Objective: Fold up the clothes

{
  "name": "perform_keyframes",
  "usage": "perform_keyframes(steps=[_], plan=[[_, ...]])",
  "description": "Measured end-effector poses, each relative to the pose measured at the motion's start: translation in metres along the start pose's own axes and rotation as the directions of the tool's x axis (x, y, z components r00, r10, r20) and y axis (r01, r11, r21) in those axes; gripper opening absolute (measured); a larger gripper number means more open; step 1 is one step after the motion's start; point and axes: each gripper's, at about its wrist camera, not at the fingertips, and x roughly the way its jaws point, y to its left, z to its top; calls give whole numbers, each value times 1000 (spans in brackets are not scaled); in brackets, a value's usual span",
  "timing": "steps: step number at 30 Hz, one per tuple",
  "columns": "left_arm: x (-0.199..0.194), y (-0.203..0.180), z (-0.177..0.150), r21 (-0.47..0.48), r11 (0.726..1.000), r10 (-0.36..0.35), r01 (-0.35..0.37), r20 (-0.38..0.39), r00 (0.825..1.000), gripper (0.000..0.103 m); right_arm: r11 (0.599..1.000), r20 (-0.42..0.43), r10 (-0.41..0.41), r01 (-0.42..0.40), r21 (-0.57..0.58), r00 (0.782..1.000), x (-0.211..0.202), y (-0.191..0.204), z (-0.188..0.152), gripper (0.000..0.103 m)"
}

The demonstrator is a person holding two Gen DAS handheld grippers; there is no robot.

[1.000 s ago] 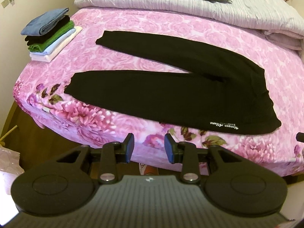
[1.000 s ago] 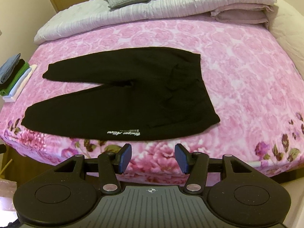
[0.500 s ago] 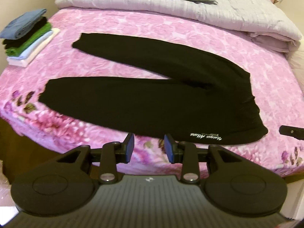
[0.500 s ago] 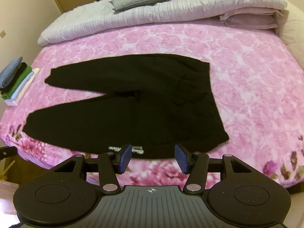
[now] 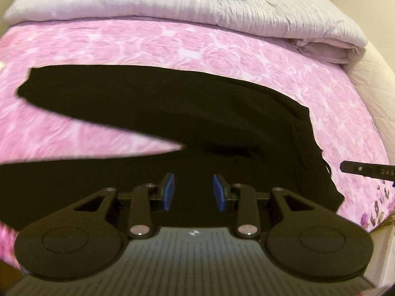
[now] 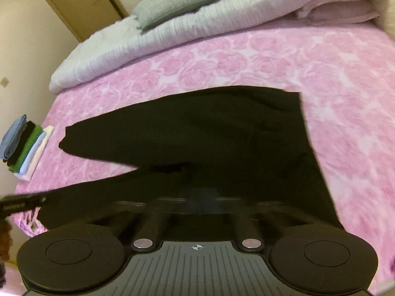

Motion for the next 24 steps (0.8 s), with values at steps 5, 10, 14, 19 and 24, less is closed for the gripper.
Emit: perform_keyframes(steps=[5,10,14,19,24], plan=[[79,24,68,112,991,-71,70,-2,997,30,999,-19,11,-12,-52,1000,71,-10,44,4],[151,40,128,277,952,-137,131,0,991,32,990,-40,21,-26,-139,999,144,-24,94,65],[197,49,164,414,895,-175,165,-15,985,32,960,-28,27,-33,-276,999,184,-35,128,65],[243,63,197,536,817,-204,213,-77,976,33,889,-84,26,-61,-453,996,234,-50,167,65],[269,82,218,622,742,-187,250,-165,968,33,832,-159,1,-89,-547,987,270,-62,193,65]])
